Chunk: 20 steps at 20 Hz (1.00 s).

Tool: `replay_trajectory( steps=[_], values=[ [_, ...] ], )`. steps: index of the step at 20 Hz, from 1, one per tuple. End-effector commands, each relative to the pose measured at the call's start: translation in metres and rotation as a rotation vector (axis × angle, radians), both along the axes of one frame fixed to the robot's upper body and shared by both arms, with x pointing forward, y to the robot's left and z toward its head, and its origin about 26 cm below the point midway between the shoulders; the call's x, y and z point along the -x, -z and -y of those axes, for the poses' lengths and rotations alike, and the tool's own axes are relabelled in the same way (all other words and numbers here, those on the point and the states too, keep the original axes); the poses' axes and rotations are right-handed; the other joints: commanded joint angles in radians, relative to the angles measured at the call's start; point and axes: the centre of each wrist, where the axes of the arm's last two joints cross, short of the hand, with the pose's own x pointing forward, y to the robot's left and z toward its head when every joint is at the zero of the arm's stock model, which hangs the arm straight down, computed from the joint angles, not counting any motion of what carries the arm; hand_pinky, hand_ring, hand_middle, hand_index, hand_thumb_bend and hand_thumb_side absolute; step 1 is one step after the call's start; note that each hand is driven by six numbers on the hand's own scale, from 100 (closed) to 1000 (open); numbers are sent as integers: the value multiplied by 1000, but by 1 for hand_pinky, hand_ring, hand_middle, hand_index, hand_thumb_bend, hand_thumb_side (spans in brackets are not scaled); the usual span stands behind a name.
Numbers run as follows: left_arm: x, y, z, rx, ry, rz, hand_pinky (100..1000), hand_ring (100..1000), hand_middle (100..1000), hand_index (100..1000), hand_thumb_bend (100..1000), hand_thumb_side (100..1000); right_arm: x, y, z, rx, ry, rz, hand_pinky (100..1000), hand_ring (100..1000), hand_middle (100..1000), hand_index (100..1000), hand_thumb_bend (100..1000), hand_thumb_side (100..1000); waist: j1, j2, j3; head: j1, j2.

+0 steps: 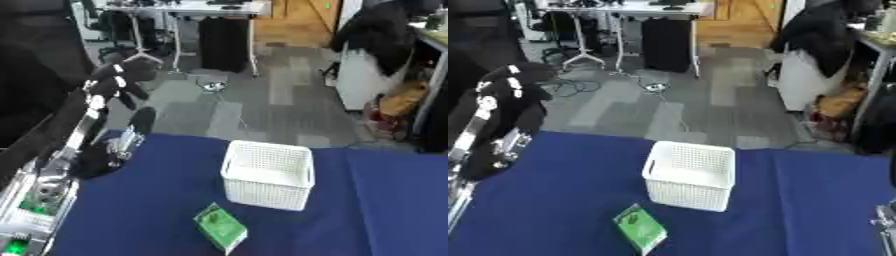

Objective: Pick up objects on the table and place them in the box.

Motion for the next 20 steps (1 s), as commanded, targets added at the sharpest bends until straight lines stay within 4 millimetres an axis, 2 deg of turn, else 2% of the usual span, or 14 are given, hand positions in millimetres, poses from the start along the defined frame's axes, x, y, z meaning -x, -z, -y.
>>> replay_trajectory(
  steps=[1, 14, 20],
  values=[
    [1, -6, -5, -21, -15, 14, 460, 609, 793, 829, 175, 1000, 2, -10, -2, -2, -8, 35, 175, 243, 251, 429, 100, 880, 2, -9, -2, 12, -5],
    [-2, -3, -9, -39, -28, -11, 459, 608, 794, 829, 172, 1000, 2, -10, -1, 0, 0, 3, 165, 238, 249, 432, 100, 917, 3, -9, -2, -14, -74],
    [-2, -2, -9, -41, -25, -18, 459, 607, 795, 829, 172, 1000, 2, -9, -1, -6, -9, -10, 169, 237, 254, 440, 100, 930, 4, -9, -3, -20, -94]
  ],
)
